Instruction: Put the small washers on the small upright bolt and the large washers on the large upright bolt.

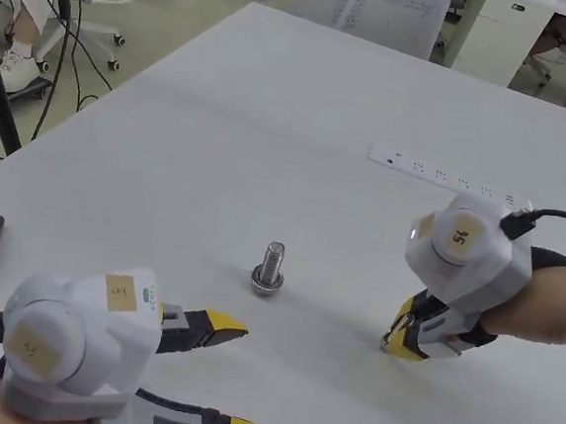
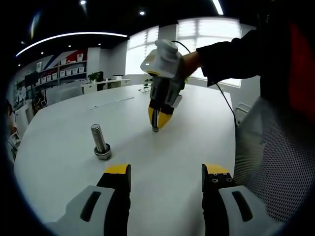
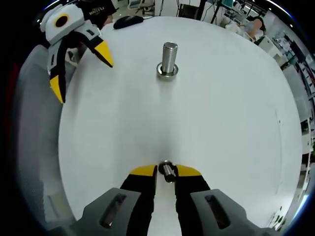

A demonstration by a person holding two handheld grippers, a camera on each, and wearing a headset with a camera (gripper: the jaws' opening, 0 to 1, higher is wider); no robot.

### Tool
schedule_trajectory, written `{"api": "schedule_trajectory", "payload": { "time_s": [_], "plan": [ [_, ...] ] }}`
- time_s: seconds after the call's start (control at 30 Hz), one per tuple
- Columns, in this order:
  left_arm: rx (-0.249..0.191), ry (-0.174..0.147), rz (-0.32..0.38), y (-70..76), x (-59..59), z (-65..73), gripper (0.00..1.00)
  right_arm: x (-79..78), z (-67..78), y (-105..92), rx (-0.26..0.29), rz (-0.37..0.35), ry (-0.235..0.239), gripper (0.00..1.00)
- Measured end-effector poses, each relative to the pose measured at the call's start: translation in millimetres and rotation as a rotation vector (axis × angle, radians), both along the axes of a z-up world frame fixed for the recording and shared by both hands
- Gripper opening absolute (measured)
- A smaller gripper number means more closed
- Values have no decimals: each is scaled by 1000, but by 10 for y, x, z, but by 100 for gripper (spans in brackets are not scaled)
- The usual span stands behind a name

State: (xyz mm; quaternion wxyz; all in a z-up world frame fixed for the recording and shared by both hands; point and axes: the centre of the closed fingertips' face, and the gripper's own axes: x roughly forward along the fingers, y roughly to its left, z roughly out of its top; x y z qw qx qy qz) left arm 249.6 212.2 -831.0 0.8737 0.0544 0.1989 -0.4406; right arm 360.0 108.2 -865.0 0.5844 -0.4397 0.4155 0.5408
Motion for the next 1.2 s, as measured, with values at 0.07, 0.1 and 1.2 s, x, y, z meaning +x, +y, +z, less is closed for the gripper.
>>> {"api": "schedule_trajectory", "payload": {
  "time_s": [0.07,0.1,1.2],
  "plan": [
    [0,0,0,-1,0,1,57,-3,-14,-9,-3,-1,0,16],
    [0,0,0,-2,0,1,57,-8,-18,-8,0,-5,3,16],
    [7,3,-9,-28,46,19,58,-82,15,21,234,-141,50,91]
  ]
}}
